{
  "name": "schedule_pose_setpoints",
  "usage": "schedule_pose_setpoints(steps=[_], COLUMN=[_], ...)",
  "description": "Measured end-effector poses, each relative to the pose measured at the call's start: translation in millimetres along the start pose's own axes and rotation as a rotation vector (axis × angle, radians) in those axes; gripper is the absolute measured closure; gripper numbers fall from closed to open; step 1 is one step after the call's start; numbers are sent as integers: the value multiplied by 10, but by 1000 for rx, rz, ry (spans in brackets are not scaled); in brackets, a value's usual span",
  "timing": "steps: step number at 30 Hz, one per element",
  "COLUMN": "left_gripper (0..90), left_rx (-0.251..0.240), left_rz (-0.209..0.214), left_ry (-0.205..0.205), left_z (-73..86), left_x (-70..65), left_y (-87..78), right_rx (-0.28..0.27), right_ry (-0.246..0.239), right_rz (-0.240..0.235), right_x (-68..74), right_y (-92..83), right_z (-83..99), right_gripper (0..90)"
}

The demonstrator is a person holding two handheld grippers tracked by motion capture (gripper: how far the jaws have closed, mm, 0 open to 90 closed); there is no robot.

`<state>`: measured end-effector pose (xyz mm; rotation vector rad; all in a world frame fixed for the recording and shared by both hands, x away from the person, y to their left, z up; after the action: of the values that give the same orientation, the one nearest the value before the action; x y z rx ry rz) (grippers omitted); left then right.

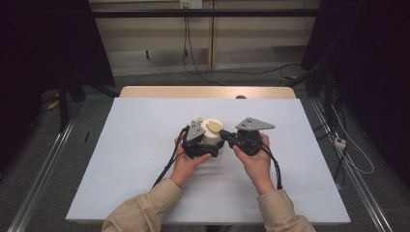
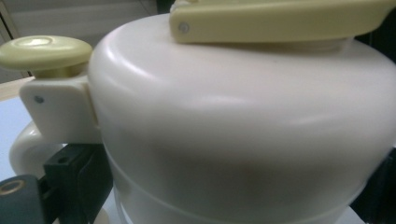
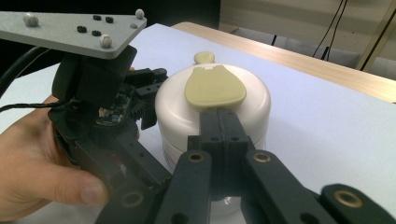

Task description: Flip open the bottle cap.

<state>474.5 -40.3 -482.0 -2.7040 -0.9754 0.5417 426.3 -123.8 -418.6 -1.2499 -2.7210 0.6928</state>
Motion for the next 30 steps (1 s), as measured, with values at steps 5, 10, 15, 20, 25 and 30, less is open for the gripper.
schedule_pose_setpoints(steps=[5,10,15,20,25,30], left_gripper=[50,50,50,50,50,50], left_rx=[-1,0,1,-2,-2,-2], left_rz=[-1,-1,-1,-2,-2,-2], left_ry=[-1,-1,2,-4,-4,-4], left_z=[-1,0,0,-1,0,0], left_x=[-1,-1,1,-4,-4,-4], left_y=[1,0,0,2,2,3], right_rx=[-4,-14,-15,-17,-22,-26], right_ry=[-2,6,5,2,-6,-14], right_rz=[-2,-6,-8,-11,-10,-11], right_x=[4,2,4,0,1,7], right_y=[2,7,10,8,6,10], right_z=[-31,-54,-64,-84,-122,-148], right_gripper=[900,900,900,900,900,900])
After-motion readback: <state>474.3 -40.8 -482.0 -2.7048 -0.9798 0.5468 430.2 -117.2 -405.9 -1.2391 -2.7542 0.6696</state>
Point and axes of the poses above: each handheld gripper's, and its own axes: y roughly forward along the jaws, z roughly out of its underside, x roughly to its left, the point moved 8 cm from there along y, roughly forward along the jaws, and after that the axes turned 13 degrees about -y, right-handed, at the moved point
